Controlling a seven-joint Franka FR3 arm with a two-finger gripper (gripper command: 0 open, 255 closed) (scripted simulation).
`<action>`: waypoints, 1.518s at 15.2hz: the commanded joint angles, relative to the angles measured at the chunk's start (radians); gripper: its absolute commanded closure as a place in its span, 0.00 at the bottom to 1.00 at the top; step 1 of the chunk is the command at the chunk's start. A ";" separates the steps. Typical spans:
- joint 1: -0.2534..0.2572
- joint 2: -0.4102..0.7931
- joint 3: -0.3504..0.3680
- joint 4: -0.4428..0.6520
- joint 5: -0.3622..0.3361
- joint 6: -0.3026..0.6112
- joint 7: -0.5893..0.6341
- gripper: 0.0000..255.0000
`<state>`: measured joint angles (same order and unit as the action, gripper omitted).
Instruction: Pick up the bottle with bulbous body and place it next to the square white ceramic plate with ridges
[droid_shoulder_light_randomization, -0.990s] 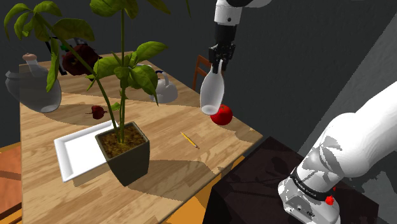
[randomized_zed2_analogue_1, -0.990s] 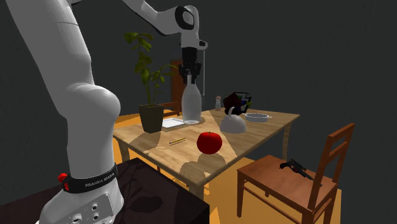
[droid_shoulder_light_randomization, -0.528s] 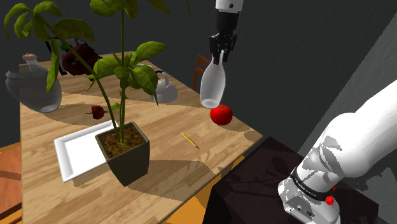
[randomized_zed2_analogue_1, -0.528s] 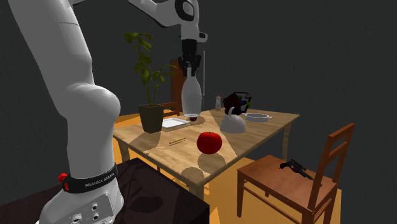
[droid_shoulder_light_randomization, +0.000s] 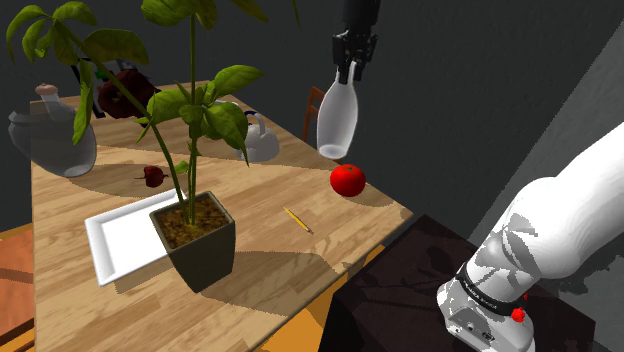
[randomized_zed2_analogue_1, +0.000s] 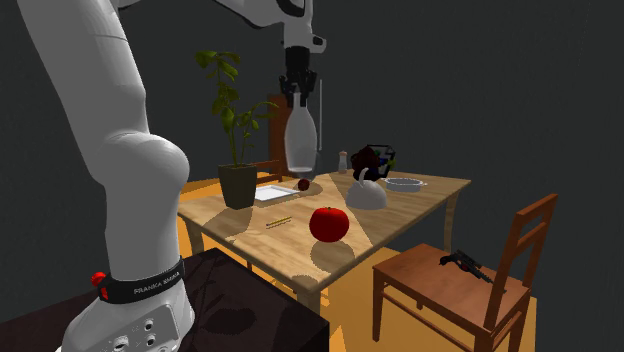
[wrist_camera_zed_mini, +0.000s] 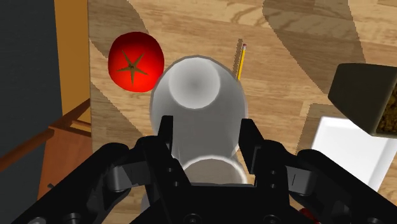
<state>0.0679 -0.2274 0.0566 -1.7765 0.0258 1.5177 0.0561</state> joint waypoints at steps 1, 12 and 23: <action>0.000 0.009 0.000 0.039 0.000 -0.029 0.001 1.00; 0.000 0.075 0.001 0.265 -0.003 -0.190 0.005 1.00; 0.021 0.178 0.028 0.427 -0.006 -0.249 0.055 1.00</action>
<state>0.0822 -0.0575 0.0762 -1.3313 0.0195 1.2425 0.0962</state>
